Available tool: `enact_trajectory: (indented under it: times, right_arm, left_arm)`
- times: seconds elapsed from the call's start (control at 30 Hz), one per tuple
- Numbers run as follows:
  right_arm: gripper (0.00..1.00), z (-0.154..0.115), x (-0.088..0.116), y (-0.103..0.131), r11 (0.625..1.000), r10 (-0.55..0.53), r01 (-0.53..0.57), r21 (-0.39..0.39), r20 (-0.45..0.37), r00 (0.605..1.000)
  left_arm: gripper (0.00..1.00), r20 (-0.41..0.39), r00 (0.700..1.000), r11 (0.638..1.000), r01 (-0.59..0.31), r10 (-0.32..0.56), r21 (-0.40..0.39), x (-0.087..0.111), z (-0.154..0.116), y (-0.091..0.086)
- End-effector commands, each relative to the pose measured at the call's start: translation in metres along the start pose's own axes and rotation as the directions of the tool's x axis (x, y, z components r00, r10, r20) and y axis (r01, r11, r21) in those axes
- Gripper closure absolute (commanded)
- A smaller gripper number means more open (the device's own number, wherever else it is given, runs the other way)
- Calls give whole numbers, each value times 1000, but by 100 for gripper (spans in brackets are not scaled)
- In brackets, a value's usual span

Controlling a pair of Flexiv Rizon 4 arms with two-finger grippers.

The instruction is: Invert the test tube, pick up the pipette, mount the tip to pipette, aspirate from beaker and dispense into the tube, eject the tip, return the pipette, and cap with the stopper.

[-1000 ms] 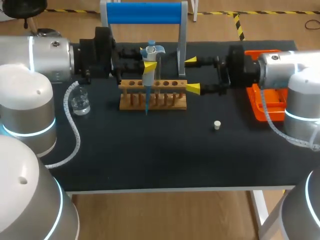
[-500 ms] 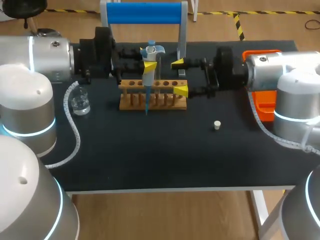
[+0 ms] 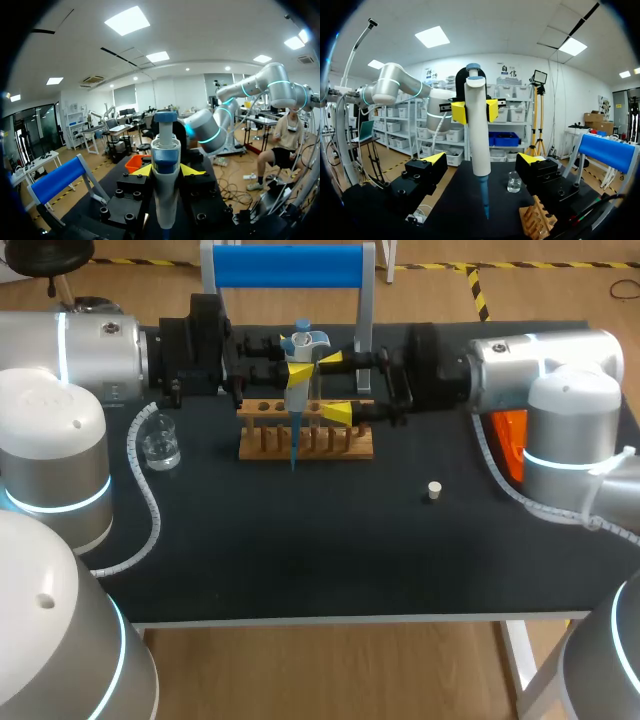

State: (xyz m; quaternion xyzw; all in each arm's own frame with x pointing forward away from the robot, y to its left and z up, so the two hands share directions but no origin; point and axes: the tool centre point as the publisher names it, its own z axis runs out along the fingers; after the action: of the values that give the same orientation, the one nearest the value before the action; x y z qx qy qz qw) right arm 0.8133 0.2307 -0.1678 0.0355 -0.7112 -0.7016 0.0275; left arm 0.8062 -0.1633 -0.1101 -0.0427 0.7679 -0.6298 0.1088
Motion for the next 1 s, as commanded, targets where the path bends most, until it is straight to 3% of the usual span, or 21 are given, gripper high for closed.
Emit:
enact_trajectory:
  times: [0.03,0.67,0.9,1.0]
  right_arm:
    - [10,12,-8,1,1000,1,0,6,-17,1000]
    - [18,35,-8,6,1000,-4,3,-14,-44,999]
    - [35,39,-5,8,1000,-2,1,-25,-47,999]
    - [49,40,-4,8,1000,1,-2,-31,-47,999]
  left_arm:
    - [100,2,1000,1000,-1,1,3,0,0,1]
    - [100,2,1000,1000,-1,1,3,0,0,1]
    - [100,2,1000,1000,-1,1,3,0,0,1]
    - [100,2,1000,1000,-1,1,3,0,0,1]
